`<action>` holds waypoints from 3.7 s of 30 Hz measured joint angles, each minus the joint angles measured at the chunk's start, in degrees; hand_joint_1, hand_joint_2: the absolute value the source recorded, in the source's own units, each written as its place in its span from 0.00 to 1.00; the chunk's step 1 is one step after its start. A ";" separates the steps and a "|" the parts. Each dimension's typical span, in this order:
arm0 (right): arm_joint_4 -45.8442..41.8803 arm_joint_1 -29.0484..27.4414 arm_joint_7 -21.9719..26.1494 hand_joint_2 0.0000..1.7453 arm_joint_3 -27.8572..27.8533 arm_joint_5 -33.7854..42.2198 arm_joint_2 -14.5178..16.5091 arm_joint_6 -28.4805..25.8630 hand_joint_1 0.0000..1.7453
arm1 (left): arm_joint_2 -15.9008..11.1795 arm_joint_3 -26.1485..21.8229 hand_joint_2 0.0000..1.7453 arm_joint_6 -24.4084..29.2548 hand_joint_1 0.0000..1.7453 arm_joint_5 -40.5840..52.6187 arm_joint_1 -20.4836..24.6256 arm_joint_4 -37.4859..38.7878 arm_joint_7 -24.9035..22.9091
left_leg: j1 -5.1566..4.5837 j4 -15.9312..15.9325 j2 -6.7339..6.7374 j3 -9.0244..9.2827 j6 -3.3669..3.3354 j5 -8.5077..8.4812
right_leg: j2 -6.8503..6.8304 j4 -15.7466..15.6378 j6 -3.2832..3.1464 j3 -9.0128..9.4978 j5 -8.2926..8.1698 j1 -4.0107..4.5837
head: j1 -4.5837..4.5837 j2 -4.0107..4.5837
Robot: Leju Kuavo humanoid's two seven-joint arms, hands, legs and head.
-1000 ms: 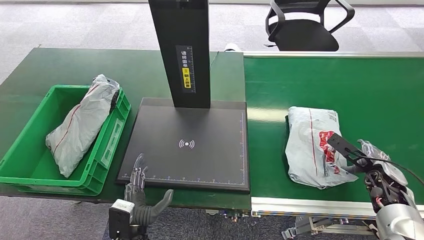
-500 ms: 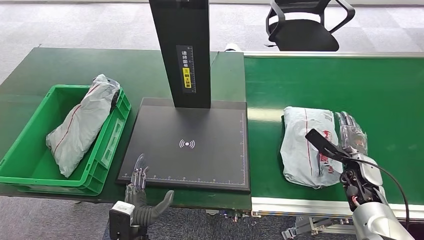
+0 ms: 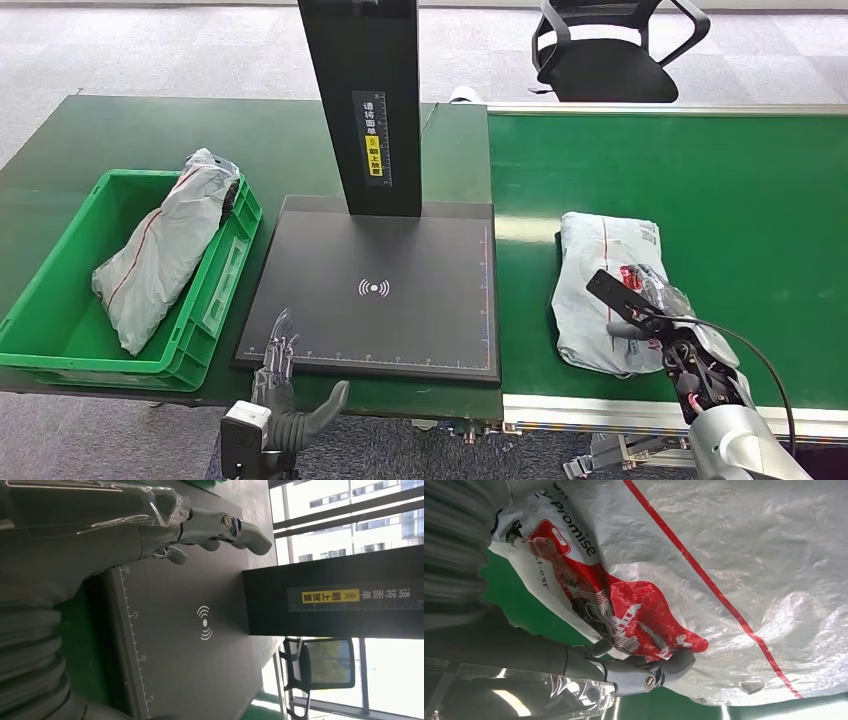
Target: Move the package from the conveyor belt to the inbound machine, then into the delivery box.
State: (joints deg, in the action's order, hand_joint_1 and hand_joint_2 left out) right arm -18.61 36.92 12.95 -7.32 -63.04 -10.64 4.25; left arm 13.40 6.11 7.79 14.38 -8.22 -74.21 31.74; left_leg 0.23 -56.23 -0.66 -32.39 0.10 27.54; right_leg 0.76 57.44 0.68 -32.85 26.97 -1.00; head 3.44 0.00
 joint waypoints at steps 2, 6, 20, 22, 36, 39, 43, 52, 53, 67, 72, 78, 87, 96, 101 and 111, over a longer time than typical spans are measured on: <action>0.16 0.01 -0.14 1.00 0.00 0.05 -0.01 1.20 0.00 | -0.04 0.02 1.00 0.03 0.00 -0.04 0.11 0.05 -0.01 | 0.00 0.00 0.00 0.00 0.00 0.00 | 0.00 0.00 0.00 0.00 0.00 0.00 | 0.01 0.00; 0.39 0.00 -0.48 1.00 0.01 0.48 -0.07 4.10 0.00 | -0.05 0.10 1.00 0.20 0.00 -0.41 0.38 0.43 -0.04 | 0.00 0.00 0.00 0.01 0.00 0.00 | 0.00 0.00 0.00 0.00 0.00 0.00 | 0.01 0.00; 0.51 0.01 -2.81 1.00 0.80 -0.31 -0.32 5.39 0.46 | -0.11 0.22 1.00 0.28 0.00 -0.68 0.83 1.34 -0.07 | 0.00 0.00 0.00 0.02 0.00 0.00 | 0.00 0.00 0.00 0.01 0.00 0.00 | -0.01 0.00; 0.52 0.01 -2.83 1.00 0.95 -0.31 -0.34 5.41 0.95 | -0.14 0.23 1.00 0.29 0.00 -0.68 0.89 1.39 -0.07 | 0.00 0.00 0.00 0.02 0.00 0.00 | 0.00 0.00 0.00 0.01 0.00 0.00 | -0.01 0.00; 0.60 0.45 -2.52 1.00 1.38 -0.18 -0.68 7.00 1.00 | -0.22 0.27 1.00 0.37 0.00 -1.10 1.36 1.87 -0.07 | 0.00 -0.01 0.00 0.03 0.00 0.00 | -0.01 0.00 0.00 0.02 0.00 0.00 | 0.01 0.00; 0.60 0.42 -2.21 1.00 1.50 -0.17 -0.67 6.79 1.00 | -0.22 0.28 1.00 0.36 0.00 -1.15 1.39 1.93 -0.07 | 0.00 -0.01 0.00 0.03 0.00 0.00 | -0.01 0.00 0.00 0.02 0.00 0.00 | 0.01 0.00; 0.60 0.41 -1.19 1.00 1.69 0.35 -0.62 6.02 1.00 | -0.23 0.29 1.00 0.37 0.00 -1.41 1.39 1.93 -0.07 | 0.00 -0.01 0.00 0.02 0.00 0.00 | -0.01 0.00 0.00 0.02 0.00 0.00 | 0.00 0.00; -1.00 0.63 9.51 1.00 -0.46 9.85 1.56 -13.75 1.00 | -0.21 0.25 1.00 0.77 0.00 -1.27 1.17 1.89 0.15 | 0.00 0.00 -0.02 -0.04 0.00 0.00 | -0.02 0.01 0.00 0.00 0.00 0.00 | -0.01 0.00; -1.65 0.81 11.31 1.00 -1.50 12.13 2.02 -16.72 1.00 | -0.21 0.25 1.00 0.94 0.00 -1.10 1.13 1.89 0.20 | 0.00 0.00 -0.03 -0.04 0.00 -0.01 | -0.03 0.01 0.00 0.00 0.00 0.00 | 0.00 0.00; -11.69 0.16 25.43 1.00 -12.81 32.11 5.38 -23.90 1.00 | -0.20 0.69 1.00 3.37 0.00 -0.57 1.10 1.89 0.90 | 0.00 0.00 -0.03 -0.04 0.00 -0.01 | -0.05 0.01 0.00 -0.03 0.00 0.00 | 0.00 0.00; -14.34 -1.18 26.37 1.00 -13.29 35.70 6.15 -23.07 1.00 | -0.20 0.80 1.00 3.59 0.00 -0.55 1.10 1.89 1.02 | 0.00 0.00 -0.03 -0.05 0.00 -0.01 | -0.05 0.01 0.00 -0.02 0.00 0.00 | 0.01 0.00; -23.63 -3.32 26.93 1.00 -8.73 49.67 9.60 -17.51 1.00 | -0.22 1.36 1.00 4.40 0.00 -0.50 1.27 1.93 1.03 | 0.00 0.03 0.20 -0.09 0.01 -0.01 | 0.17 0.04 -0.01 -0.08 -0.01 0.01 | -0.01 0.00; -25.04 1.50 24.22 1.00 9.42 54.74 20.54 -2.91 1.00 | -0.22 1.39 1.00 3.43 0.00 0.44 1.51 1.91 0.13 | 0.22 0.04 0.29 0.02 0.14 -0.09 | 0.29 0.10 -0.07 -0.13 -0.01 0.20 | -0.03 0.00; -17.37 8.21 15.61 1.00 24.91 62.96 28.64 3.64 1.00 | -0.22 1.17 1.00 3.73 0.00 0.79 1.62 1.60 -0.01 | 0.29 0.04 0.18 -0.10 0.18 -0.08 | 0.19 0.12 -0.13 -0.17 0.03 0.23 | 0.01 0.00; -11.31 9.42 12.49 1.00 33.91 67.88 30.04 0.62 1.00 | -0.22 1.16 1.00 4.03 0.00 0.79 1.42 0.80 -0.80 | 0.28 0.03 0.06 -0.11 0.18 -0.08 | 0.10 0.11 -0.13 -0.16 0.04 0.24 | 0.00 0.00; -4.62 9.12 5.86 1.00 37.26 66.85 29.50 -0.66 0.27 | -0.22 1.26 1.00 4.48 0.00 0.79 1.29 0.46 -1.49 | 0.27 0.02 0.04 -0.12 0.18 -0.08 | 0.09 0.10 -0.13 -0.17 0.04 0.24 | 0.01 0.00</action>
State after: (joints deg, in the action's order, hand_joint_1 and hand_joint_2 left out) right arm -23.23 46.03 18.81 29.94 3.81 18.86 3.58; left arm 13.18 7.37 12.27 15.17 -6.93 -73.75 30.24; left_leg 0.50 -56.21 -0.62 -32.51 0.29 27.45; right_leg 0.85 57.54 0.55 -33.02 27.00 -0.76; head 3.44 0.00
